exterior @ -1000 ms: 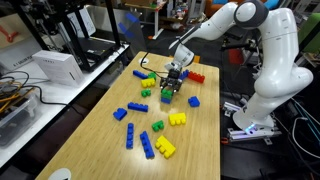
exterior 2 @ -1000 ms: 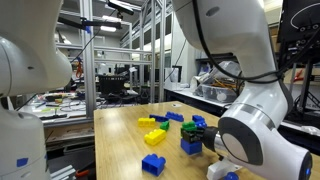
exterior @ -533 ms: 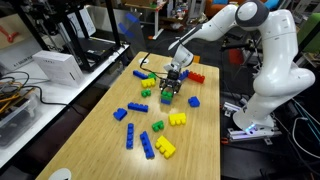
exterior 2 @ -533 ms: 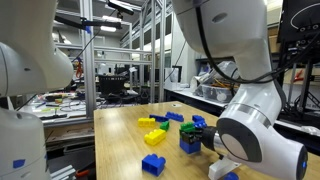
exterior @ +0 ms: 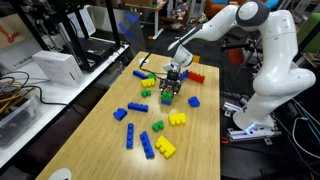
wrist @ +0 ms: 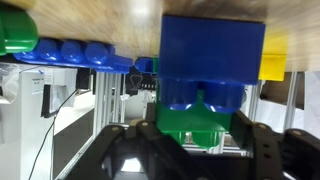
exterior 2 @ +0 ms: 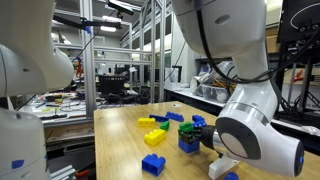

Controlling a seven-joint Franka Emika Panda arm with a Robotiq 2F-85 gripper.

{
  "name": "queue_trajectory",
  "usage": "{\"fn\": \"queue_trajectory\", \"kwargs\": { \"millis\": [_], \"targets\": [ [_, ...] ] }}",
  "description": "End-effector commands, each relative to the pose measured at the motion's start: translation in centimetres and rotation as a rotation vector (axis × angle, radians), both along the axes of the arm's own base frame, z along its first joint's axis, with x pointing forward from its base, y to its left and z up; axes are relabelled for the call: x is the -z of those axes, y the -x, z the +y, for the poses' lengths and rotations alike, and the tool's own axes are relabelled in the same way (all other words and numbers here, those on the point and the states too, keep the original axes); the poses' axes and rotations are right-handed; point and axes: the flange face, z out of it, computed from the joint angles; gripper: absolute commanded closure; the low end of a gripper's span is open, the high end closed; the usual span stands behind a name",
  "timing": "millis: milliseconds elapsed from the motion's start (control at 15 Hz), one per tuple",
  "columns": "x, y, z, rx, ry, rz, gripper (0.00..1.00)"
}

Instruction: Pick up the green block from the table and put it on the blue block

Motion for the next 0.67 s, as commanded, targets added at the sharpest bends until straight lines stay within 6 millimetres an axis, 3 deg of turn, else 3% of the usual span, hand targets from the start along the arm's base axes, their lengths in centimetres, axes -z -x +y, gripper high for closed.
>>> {"fn": "queue_trajectory", "kwargs": {
  "millis": [0,333,467,600],
  "targets": [
    [1.2,0.7,0.0,-0.004,0.014,0.006,0.04],
    [-0.7,1.0,-0.3,-0.019,0.007,0.012,0.00],
    [-2.3,0.9,-0.5,-0.024,0.047,0.010,0.00],
    [-5.9,0.4,-0.5,-0.025,0.095,-0.006,0.00]
  ]
}}
